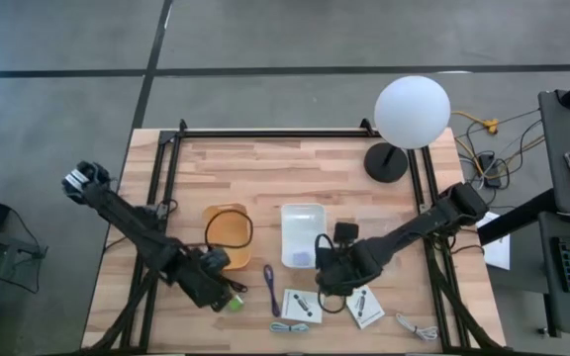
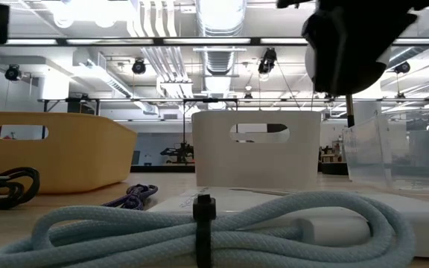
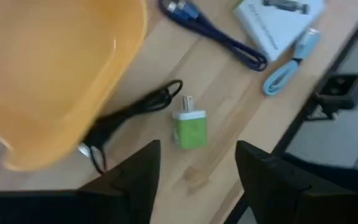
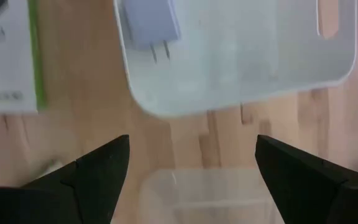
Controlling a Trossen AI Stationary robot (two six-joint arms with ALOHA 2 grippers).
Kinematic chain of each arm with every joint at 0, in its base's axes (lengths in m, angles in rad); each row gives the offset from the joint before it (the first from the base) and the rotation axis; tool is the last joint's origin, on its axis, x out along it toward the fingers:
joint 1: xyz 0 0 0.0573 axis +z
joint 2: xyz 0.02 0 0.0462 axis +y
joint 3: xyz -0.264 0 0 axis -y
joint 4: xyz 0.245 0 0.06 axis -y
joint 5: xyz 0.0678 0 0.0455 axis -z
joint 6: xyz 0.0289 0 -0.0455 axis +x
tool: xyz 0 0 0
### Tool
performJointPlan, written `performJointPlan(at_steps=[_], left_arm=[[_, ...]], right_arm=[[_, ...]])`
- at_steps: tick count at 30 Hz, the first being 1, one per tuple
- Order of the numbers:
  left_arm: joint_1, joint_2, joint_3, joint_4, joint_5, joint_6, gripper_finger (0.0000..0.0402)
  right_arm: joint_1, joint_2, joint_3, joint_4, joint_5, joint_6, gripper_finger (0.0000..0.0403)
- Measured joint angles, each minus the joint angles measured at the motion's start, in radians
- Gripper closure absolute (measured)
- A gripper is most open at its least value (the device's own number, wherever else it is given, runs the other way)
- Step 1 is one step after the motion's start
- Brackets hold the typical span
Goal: Pick and place items into bin
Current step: Put the green charger adapter into the white bin
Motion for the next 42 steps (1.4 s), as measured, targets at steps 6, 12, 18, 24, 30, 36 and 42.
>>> performJointPlan(at_steps=[6, 12, 18, 24, 30, 36, 42], left_arm=[[-0.019, 0.146, 0.061, -0.002, 0.110, -0.144, 0.0167], [-0.043, 0.279, 0.118, -0.006, 0.118, -0.175, 0.0167], [-0.041, 0.373, 0.167, 0.000, 0.108, -0.146, 0.0167], [-0.042, 0.429, 0.163, -0.005, 0.109, -0.122, 0.0167], [-0.035, 0.439, 0.162, -0.004, 0.051, -0.122, 0.0167], [-0.028, 0.442, 0.145, 0.011, 0.027, -0.097, 0.0167], [-0.029, 0.443, 0.122, 0.044, 0.026, -0.096, 0.0167]], right_arm=[[0.042, 0.000, -0.001, -0.040, -0.002, 0.039, 0.0071], [0.075, 0.000, -0.001, -0.053, -0.001, 0.045, 0.0071], [0.084, 0.000, -0.001, -0.053, 0.000, 0.077, 0.0071], [0.083, 0.000, -0.001, -0.053, 0.002, 0.123, 0.0071], [0.084, 0.000, -0.001, -0.053, 0.000, 0.166, 0.0072], [0.084, 0.000, -0.001, -0.052, -0.003, 0.218, 0.0072], [0.084, 0.000, -0.001, -0.052, -0.004, 0.223, 0.0072]])
